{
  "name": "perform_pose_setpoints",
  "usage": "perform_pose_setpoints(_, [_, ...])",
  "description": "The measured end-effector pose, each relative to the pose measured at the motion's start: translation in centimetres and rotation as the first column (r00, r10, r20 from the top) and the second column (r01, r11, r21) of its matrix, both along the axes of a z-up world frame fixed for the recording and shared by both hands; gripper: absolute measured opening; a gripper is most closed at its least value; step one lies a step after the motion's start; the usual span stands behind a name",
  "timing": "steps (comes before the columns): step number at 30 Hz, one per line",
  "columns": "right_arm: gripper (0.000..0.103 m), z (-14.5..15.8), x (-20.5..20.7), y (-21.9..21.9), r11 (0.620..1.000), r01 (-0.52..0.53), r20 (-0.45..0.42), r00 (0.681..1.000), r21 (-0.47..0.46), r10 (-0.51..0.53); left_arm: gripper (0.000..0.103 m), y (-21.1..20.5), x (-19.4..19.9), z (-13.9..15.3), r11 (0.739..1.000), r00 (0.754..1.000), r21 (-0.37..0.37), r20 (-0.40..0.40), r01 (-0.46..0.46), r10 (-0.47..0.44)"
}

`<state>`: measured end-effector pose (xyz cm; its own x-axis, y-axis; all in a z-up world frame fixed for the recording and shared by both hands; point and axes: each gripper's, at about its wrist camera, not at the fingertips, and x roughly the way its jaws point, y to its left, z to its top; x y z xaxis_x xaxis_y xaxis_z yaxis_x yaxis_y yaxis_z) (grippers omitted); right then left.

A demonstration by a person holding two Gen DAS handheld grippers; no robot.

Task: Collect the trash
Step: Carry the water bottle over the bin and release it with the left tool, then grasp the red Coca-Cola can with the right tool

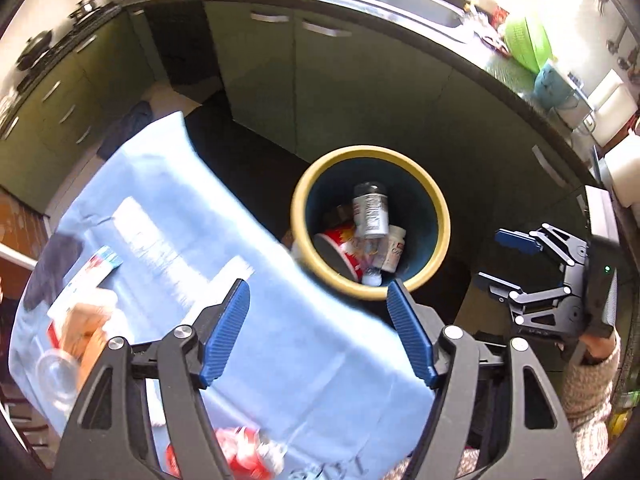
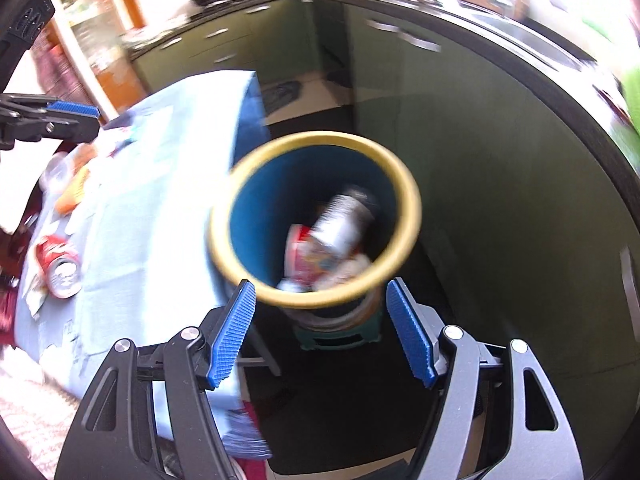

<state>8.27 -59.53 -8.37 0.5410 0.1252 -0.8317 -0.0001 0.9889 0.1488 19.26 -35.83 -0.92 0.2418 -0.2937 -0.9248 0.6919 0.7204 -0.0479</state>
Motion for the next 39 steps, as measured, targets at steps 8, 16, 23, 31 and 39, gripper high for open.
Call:
perform_pose_setpoints(8, [0.070,2.9,1.0,13.1,0.883,-0.469,0.054,0.882,0.020,0.467,0.074,14.7,-2.1,3.6,0.980,0.977,-0.050,0.076,-0.195,0.198])
perform_pose_setpoints(16, [0.084,3.0,1.2,27.8,0.620,-0.766,0.045,0.623,-0.167,0.781,0.075,27.7,-3.7,3.9,0.922,0.923,-0.096,0.050,-0.375,0.381])
perform_pose_setpoints(23, [0.085,-0.8,3.3,35.0,0.440,-0.843,-0.116,0.493,-0.310,0.862,0.077,32.7,-5.4,2.3,0.880,0.886,-0.124,0.007,-0.459,0.463])
perform_pose_setpoints(31, [0.085,-3.2,5.1,35.5,0.426,-0.842,-0.183,0.500,-0.331,0.847,0.077,34.5,-5.9,1.2,0.872,0.884,-0.151,-0.024,-0.466,0.468])
perform_pose_setpoints(39, [0.075,-3.9,4.9,35.4,0.422,-0.842,-0.202,0.502,-0.336,0.841,0.077,34.1,-5.9,0.5,0.878,0.890,-0.152,-0.040,-0.454,0.454])
